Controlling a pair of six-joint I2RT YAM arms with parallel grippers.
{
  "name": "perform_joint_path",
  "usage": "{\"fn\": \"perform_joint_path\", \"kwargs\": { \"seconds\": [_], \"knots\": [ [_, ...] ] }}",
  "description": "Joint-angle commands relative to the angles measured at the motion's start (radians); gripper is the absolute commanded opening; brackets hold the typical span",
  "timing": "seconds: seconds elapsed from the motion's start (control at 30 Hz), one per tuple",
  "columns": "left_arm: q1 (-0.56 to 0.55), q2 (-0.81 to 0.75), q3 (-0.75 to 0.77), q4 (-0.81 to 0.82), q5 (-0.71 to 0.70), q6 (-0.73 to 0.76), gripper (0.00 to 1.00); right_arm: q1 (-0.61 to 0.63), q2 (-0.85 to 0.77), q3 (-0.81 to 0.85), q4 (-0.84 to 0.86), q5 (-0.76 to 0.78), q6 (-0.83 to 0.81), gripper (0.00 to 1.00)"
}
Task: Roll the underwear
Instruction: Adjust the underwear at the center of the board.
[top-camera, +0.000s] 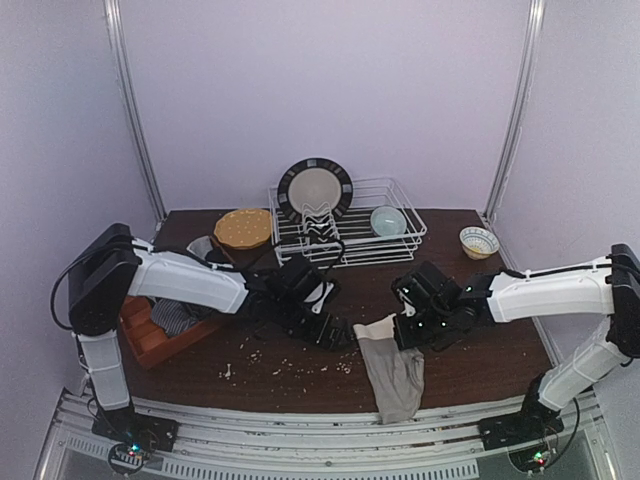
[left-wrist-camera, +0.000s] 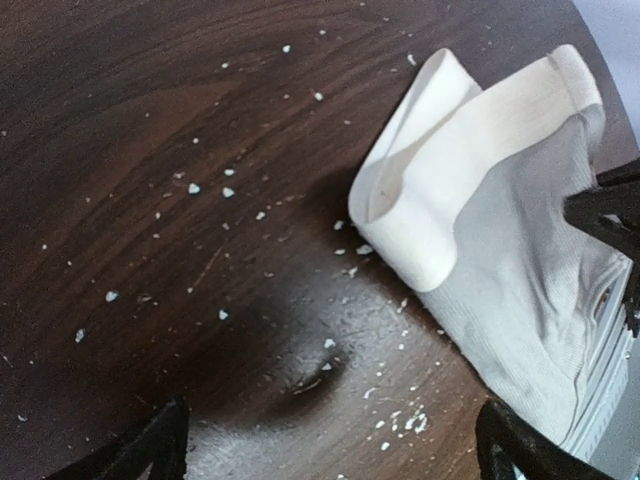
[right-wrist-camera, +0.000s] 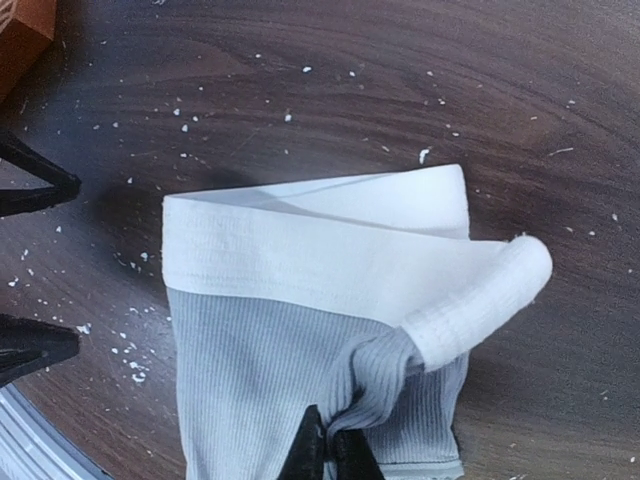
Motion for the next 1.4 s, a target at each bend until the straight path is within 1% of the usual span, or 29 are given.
{"fn": "perform_joint_path", "kwargs": {
  "seconds": [0.0, 0.1, 0.2, 0.27, 0.37, 0.43, 0.53, 0.63, 0.93, 0.97, 1.07, 1.1, 1.17, 1.23, 1.37],
  "knots": [
    [0.004, 0.049, 0.046, -0.024, -0.072, -0.011, 0.98, -0.018, 0.005, 0.007, 0.056, -0.045, -0.006, 0.02],
    [0.005, 0.099, 0.103, -0.056, -0.075, -0.005, 0.98, -0.025, -0.001, 0.005, 0.053, -0.051, -0.012, 0.04],
    [0.005, 0.14, 0.158, -0.061, -0.064, -0.004, 0.98, -0.032, -0.011, -0.019, 0.068, -0.066, -0.011, 0.09],
    [0.005, 0.15, 0.176, -0.057, -0.057, -0.007, 0.98, -0.043, -0.022, -0.04, 0.089, -0.088, -0.004, 0.17],
    [0.005, 0.148, 0.181, -0.051, -0.06, -0.012, 0.98, -0.078, -0.053, -0.081, 0.126, -0.124, 0.024, 0.37],
    [0.006, 0.152, 0.195, -0.066, -0.071, -0.009, 0.98, -0.128, -0.067, -0.1, 0.145, -0.166, 0.039, 0.48],
    [0.008, 0.168, 0.223, -0.091, -0.08, 0.001, 0.98, -0.178, -0.041, -0.092, 0.136, -0.2, 0.041, 0.55],
    [0.01, 0.194, 0.248, -0.11, -0.083, 0.004, 0.98, -0.205, 0.005, -0.076, 0.111, -0.21, 0.029, 0.56],
    [0.023, 0.245, 0.289, -0.136, -0.083, 0.007, 0.98, -0.286, 0.077, -0.077, 0.18, -0.276, 0.036, 0.53],
    [0.023, 0.245, 0.288, -0.137, -0.083, 0.007, 0.98, -0.291, 0.075, -0.083, 0.196, -0.29, 0.037, 0.49],
    [0.026, 0.243, 0.284, -0.142, -0.084, 0.007, 0.98, -0.296, 0.063, -0.089, 0.23, -0.331, 0.023, 0.23],
    [0.026, 0.241, 0.282, -0.142, -0.084, 0.007, 0.98, -0.296, 0.058, -0.094, 0.245, -0.352, 0.016, 0.16],
    [0.026, 0.233, 0.275, -0.139, -0.084, 0.007, 0.98, -0.294, 0.042, -0.102, 0.27, -0.379, 0.007, 0.07],
    [0.026, 0.219, 0.265, -0.134, -0.089, 0.006, 0.98, -0.292, 0.029, -0.102, 0.28, -0.4, -0.009, 0.0],
    [0.026, 0.179, 0.229, -0.121, -0.102, 0.004, 0.98, -0.286, -0.003, -0.1, 0.286, -0.448, -0.046, 0.0]
  ]
}}
